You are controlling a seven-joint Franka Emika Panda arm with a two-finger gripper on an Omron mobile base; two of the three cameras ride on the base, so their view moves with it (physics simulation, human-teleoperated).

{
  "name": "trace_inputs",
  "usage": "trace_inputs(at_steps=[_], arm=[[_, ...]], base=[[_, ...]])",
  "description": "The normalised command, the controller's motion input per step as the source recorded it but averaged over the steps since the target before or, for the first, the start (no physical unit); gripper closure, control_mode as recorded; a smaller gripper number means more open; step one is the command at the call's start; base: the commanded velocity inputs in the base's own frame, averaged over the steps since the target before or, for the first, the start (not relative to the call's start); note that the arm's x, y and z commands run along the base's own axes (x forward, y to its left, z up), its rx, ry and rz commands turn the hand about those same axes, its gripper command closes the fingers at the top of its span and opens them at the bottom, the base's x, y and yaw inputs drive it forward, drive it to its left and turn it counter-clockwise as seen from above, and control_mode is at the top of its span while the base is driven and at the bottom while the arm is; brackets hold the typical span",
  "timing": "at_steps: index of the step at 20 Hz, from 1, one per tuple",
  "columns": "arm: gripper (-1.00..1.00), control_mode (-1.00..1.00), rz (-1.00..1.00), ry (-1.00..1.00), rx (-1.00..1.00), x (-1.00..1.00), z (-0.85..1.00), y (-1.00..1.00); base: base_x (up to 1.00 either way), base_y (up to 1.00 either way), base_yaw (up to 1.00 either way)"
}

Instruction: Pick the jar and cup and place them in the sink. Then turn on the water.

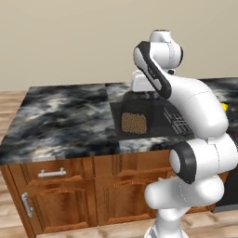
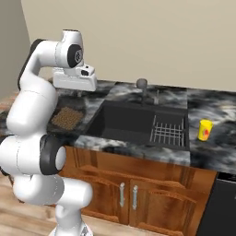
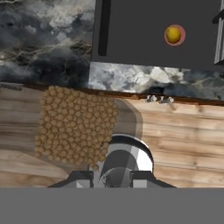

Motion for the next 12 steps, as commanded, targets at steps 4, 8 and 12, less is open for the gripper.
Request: trace_inputs(at_steps=[4, 8, 12], arm=[[1.0, 1.0, 0.0, 0.0, 0.0, 0.0, 0.0, 0.0], [1.0, 1.0, 0.0, 0.0, 0.0, 0.0, 0.0, 0.0], [1.0, 1.0, 0.0, 0.0, 0.0, 0.0, 0.0, 0.0]], base=[[0.23, -0.59, 0.0], [0.22, -0.62, 0.0], [0.2, -0.64, 0.0]])
